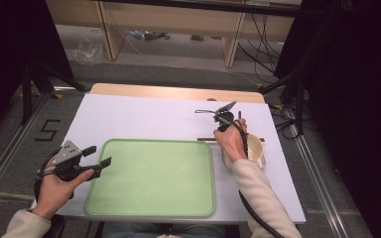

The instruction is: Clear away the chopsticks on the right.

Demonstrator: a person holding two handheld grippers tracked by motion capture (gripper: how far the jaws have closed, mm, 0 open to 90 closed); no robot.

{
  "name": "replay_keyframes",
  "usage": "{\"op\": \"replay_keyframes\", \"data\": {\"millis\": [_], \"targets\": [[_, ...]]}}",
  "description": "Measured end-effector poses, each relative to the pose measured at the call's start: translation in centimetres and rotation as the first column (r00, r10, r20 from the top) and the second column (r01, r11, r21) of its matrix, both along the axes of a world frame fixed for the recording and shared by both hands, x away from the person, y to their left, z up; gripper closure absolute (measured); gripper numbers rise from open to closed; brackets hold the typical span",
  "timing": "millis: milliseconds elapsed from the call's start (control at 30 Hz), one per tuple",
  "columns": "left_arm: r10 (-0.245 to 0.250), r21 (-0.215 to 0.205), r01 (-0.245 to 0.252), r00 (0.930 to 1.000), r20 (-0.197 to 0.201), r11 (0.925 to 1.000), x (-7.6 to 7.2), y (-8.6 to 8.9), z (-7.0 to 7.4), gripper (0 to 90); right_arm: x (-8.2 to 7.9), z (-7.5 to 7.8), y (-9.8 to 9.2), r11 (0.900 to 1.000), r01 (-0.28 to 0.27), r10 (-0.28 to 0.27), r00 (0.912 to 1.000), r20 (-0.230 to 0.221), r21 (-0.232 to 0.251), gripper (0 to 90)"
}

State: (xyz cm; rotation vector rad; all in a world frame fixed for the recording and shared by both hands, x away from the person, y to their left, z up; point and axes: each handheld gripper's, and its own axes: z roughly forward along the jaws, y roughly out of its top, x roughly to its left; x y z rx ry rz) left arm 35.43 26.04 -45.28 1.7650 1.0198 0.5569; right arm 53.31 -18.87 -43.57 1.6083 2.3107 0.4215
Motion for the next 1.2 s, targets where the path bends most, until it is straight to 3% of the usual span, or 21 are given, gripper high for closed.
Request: {"op": "replay_keyframes", "data": {"millis": [100, 800, 1200], "targets": [[0.000, 0.000, 0.000, 1.0000, 0.000, 1.0000, 0.00, 0.01, 0.00, 28.0, -0.03, -0.02, 0.24, 0.999, 0.032, -0.032, 0.9994, -0.010, 0.005, 90.0], [0.000, 0.001, 0.000, 1.0000, 0.000, 1.0000, -0.01, 0.01, 0.00, 28.0, 0.38, 0.06, 0.28, 1.000, 0.011, -0.011, 0.9997, -0.020, -0.025, 90.0], [0.000, -0.001, 0.000, 1.0000, 0.000, 1.0000, -0.01, 0.01, -0.02, 28.0, 0.37, -0.03, 0.57, 0.999, 0.042, -0.043, 0.9990, -0.015, -0.009, 90.0]]}}
